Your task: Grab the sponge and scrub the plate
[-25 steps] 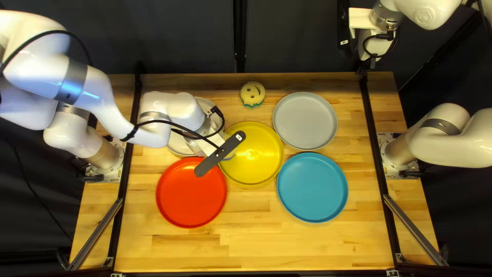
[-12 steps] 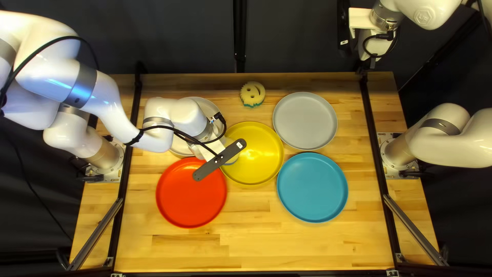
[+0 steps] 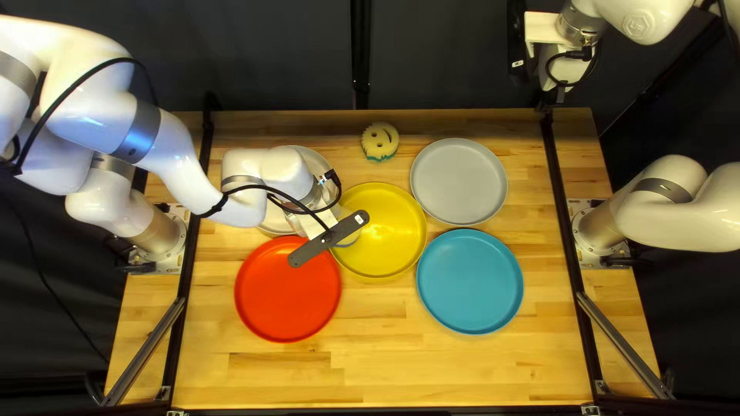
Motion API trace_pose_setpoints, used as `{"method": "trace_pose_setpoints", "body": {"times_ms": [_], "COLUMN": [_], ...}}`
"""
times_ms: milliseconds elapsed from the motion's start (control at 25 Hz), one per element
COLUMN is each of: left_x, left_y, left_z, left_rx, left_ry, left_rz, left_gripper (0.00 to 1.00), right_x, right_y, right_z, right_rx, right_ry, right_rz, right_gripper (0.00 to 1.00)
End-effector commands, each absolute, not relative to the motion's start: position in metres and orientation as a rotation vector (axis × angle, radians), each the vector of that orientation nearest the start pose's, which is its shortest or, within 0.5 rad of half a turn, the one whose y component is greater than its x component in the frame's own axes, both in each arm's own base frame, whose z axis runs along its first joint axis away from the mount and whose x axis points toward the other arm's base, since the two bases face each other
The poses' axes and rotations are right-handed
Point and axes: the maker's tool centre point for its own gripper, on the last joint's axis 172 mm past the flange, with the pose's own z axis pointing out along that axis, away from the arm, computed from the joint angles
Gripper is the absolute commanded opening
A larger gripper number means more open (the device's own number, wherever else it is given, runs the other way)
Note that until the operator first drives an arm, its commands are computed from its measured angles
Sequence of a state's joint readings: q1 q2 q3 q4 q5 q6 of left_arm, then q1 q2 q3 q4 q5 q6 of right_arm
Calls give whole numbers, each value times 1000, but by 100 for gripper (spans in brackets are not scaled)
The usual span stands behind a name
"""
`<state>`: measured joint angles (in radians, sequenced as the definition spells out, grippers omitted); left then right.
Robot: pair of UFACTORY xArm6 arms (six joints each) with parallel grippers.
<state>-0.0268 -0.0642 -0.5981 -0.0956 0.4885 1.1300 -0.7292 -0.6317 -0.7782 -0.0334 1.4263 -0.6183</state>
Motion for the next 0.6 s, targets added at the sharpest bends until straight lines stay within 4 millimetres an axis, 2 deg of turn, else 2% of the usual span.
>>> {"method": "trace_pose_setpoints", "body": {"times_ms": [40,160,240,600], "left_x": [441,451,450,450], "left_y": [-16,-16,-15,-15], "left_z": [79,77,83,83], "left_rx": [-2632,-2630,-2644,-2644], "left_ry": [1597,1600,1590,1590], "left_rz": [-272,-284,-301,-301], "left_gripper": [0,0,0,0], "right_x": [216,216,216,216], "right_y": [-204,-204,-204,-204], "right_z": [280,280,280,280], "right_rx": [-3152,-3152,-3152,-3152], "right_ry": [167,167,167,167], "right_rz": [53,53,53,53], "right_gripper": [100,100,100,100]}}
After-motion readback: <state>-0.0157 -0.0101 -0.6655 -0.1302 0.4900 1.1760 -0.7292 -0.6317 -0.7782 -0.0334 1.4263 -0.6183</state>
